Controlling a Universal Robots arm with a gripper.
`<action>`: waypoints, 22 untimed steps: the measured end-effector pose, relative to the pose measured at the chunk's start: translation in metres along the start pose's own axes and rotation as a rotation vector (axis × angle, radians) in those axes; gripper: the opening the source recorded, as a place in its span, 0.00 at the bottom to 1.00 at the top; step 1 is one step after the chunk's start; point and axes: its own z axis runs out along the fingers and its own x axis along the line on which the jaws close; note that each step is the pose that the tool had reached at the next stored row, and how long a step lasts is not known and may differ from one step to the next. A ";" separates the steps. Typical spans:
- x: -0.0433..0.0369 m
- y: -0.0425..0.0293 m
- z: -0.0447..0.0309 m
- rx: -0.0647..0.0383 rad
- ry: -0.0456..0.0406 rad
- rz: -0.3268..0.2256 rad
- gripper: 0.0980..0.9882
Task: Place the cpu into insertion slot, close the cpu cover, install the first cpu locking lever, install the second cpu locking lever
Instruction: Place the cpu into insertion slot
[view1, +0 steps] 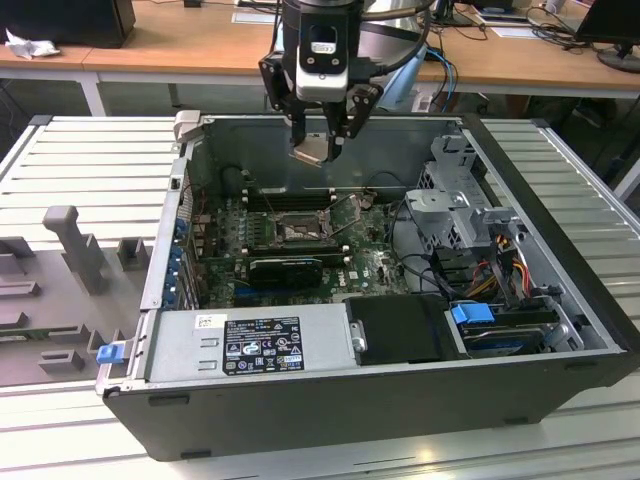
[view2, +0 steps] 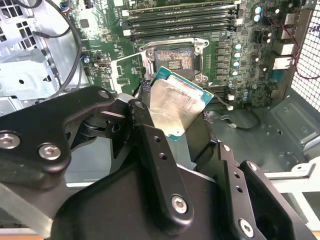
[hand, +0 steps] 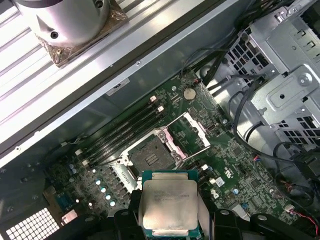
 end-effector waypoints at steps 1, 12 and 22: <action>0.0000 0.0000 0.0000 0.000 -0.0007 0.008 0.48; 0.0000 0.0000 0.0003 -0.002 -0.0069 0.078 0.48; 0.0000 0.0000 0.0004 -0.002 -0.0109 0.122 0.48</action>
